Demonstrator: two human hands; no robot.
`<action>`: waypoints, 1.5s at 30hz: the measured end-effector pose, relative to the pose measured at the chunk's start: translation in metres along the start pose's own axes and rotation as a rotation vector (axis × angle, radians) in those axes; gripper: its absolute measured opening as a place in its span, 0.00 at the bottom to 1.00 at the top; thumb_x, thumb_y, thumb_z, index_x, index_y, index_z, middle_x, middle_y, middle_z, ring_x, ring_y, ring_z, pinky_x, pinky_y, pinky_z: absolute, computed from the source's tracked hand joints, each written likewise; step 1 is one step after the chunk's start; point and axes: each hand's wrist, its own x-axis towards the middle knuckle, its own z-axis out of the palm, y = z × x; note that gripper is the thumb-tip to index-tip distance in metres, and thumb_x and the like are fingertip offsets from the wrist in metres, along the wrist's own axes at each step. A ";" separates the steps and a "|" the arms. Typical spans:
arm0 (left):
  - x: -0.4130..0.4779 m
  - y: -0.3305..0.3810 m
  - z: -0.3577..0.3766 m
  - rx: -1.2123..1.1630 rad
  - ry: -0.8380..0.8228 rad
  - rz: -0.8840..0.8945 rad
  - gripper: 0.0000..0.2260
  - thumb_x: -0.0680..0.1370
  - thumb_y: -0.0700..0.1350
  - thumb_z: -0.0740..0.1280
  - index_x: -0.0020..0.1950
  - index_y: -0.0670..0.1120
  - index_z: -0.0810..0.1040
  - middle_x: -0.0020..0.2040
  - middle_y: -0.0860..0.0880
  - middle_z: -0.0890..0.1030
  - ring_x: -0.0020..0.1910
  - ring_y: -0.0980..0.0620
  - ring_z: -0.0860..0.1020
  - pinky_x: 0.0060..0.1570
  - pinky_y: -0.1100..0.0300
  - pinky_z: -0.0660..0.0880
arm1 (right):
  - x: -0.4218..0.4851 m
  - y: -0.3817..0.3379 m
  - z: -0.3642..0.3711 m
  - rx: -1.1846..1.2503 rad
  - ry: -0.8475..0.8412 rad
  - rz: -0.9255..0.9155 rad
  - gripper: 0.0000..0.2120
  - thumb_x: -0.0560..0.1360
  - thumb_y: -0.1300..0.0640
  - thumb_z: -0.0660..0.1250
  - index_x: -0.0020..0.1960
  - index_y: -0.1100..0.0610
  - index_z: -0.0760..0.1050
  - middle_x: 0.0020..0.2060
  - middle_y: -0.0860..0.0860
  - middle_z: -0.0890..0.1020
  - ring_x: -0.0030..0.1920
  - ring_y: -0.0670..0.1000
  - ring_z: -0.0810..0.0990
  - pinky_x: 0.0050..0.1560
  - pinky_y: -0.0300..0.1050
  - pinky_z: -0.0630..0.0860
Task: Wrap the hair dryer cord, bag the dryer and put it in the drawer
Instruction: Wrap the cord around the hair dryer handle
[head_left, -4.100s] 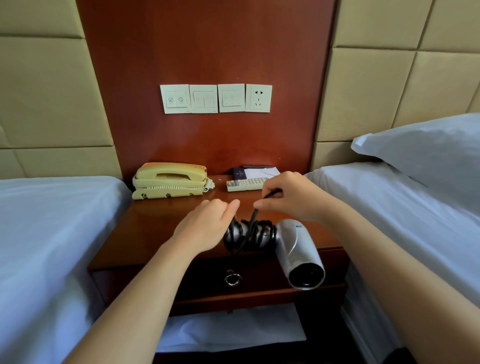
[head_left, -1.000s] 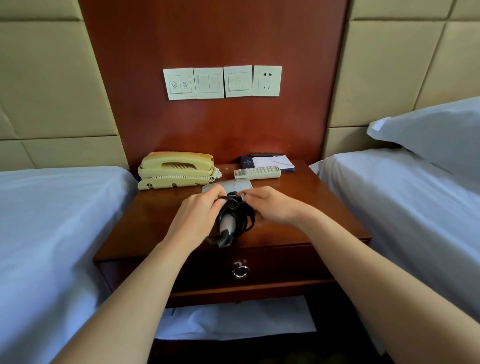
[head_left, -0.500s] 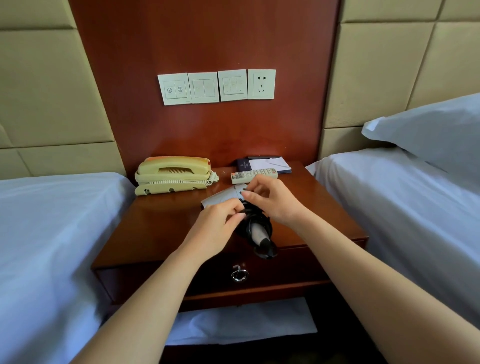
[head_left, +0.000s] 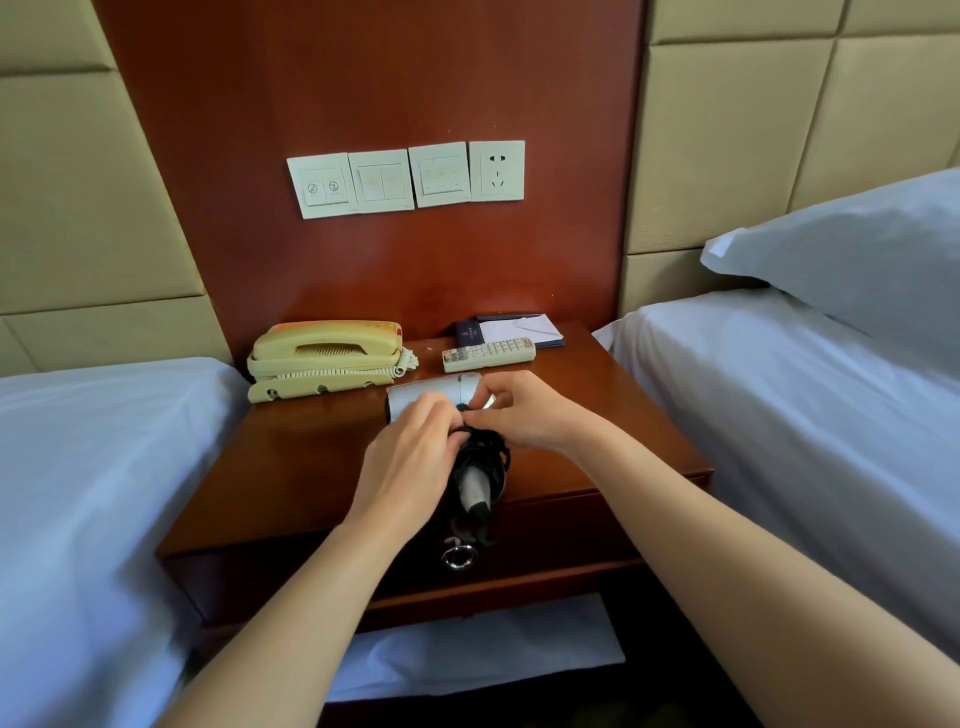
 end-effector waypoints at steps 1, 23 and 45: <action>0.000 -0.002 0.001 -0.007 0.003 0.018 0.05 0.78 0.43 0.64 0.48 0.42 0.74 0.54 0.47 0.76 0.49 0.44 0.77 0.41 0.49 0.75 | -0.002 0.001 0.001 0.007 0.005 -0.011 0.11 0.75 0.59 0.67 0.34 0.52 0.71 0.27 0.48 0.73 0.21 0.40 0.69 0.24 0.29 0.65; 0.004 -0.013 0.008 0.275 0.147 0.410 0.12 0.76 0.44 0.60 0.49 0.42 0.83 0.40 0.48 0.84 0.35 0.48 0.83 0.34 0.58 0.79 | -0.018 0.017 0.012 0.367 0.073 0.191 0.06 0.78 0.55 0.62 0.45 0.56 0.75 0.37 0.50 0.76 0.37 0.47 0.73 0.40 0.38 0.71; -0.010 -0.037 -0.004 -0.268 -0.112 -0.210 0.08 0.76 0.47 0.68 0.36 0.54 0.75 0.35 0.51 0.79 0.36 0.51 0.78 0.42 0.47 0.77 | -0.019 0.026 0.032 0.008 0.165 -0.089 0.07 0.77 0.54 0.63 0.52 0.56 0.72 0.37 0.45 0.74 0.37 0.45 0.73 0.45 0.44 0.72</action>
